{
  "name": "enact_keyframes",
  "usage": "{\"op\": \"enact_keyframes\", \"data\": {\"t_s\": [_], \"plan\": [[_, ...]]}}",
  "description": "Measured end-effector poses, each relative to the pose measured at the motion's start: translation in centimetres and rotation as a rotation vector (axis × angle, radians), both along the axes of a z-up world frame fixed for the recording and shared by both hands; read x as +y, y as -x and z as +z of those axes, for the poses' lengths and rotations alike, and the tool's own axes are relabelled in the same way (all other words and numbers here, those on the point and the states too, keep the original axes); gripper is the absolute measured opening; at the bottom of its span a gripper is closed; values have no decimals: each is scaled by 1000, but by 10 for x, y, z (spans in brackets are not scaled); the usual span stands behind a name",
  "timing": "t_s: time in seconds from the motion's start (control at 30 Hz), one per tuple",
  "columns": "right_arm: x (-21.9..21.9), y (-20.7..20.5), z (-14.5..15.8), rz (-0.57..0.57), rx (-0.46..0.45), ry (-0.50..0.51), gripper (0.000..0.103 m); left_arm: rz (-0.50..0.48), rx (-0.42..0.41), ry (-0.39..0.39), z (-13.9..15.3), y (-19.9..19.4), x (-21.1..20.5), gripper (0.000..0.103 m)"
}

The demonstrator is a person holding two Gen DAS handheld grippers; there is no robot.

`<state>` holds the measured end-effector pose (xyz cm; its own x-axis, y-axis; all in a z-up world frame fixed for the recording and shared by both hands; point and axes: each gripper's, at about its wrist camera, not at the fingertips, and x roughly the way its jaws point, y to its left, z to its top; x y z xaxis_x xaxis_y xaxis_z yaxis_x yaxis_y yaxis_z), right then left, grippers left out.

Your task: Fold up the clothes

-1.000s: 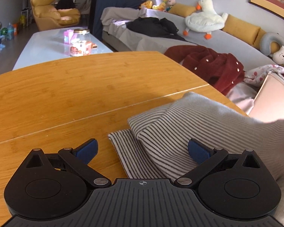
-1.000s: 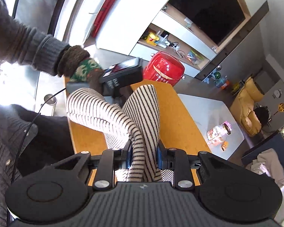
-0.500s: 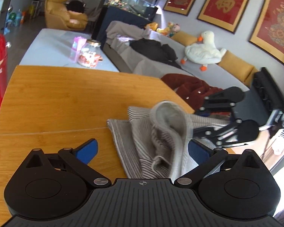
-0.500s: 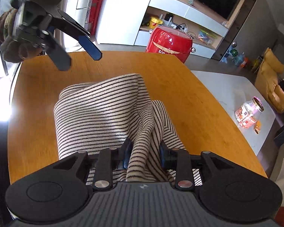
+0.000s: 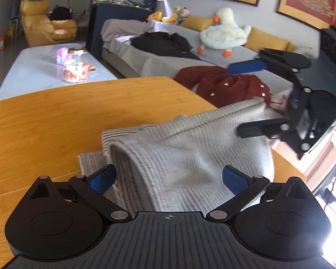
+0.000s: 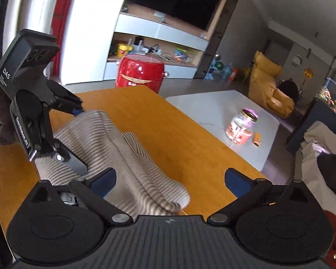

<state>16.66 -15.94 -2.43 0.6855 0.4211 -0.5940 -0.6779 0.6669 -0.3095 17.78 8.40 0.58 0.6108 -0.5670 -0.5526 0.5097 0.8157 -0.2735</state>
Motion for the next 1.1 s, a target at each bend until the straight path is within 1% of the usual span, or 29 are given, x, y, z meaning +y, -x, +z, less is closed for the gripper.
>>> {"op": "enact_keyframes", "data": {"t_s": [0.2, 0.23, 0.27, 0.37, 0.47, 0.53, 0.63, 0.7, 0.8, 0.87, 0.93, 0.97, 1.0, 1.03, 1.1], "plan": [[-28, -25, -34, -219, 41, -44, 103, 122, 28, -50, -15, -22, 10, 103], [-25, -29, -42, -234, 34, -52, 103, 142, 33, -58, -18, -26, 12, 103], [-22, -33, -50, -248, 29, -60, 103, 131, 18, -48, -12, -24, 11, 103], [-21, -39, -50, -276, 50, -95, 103, 78, -35, -5, 8, -14, 9, 103], [-21, -35, -47, -291, 44, -97, 103, 25, -89, 38, 29, -5, 6, 103], [-25, -29, -41, -312, 59, -122, 103, -11, -125, 66, 43, 2, 5, 103], [-45, -8, -24, -340, 128, -245, 103, -48, -143, 27, 40, -10, -19, 103], [-64, 12, -18, -359, 224, -349, 103, -44, -108, 3, 27, -26, -29, 103], [-84, 38, -24, -392, 364, -446, 103, -34, -49, -33, 5, -50, -43, 103], [-88, 50, -38, -400, 484, -500, 102, -25, 15, -4, -10, -65, -39, 103], [-88, 59, -52, -386, 598, -562, 94, -19, 88, 61, -21, -77, -29, 103], [-86, 61, -60, -371, 652, -595, 90, -14, 110, 83, -24, -78, -25, 103], [-84, 61, -66, -357, 687, -621, 86, -9, 129, 103, -27, -79, -21, 103], [-81, 59, -71, -349, 704, -649, 84, -4, 147, 122, -30, -80, -17, 103], [-78, 49, -74, -361, 722, -694, 82, 8, 159, 127, -33, -76, -14, 103]]}}
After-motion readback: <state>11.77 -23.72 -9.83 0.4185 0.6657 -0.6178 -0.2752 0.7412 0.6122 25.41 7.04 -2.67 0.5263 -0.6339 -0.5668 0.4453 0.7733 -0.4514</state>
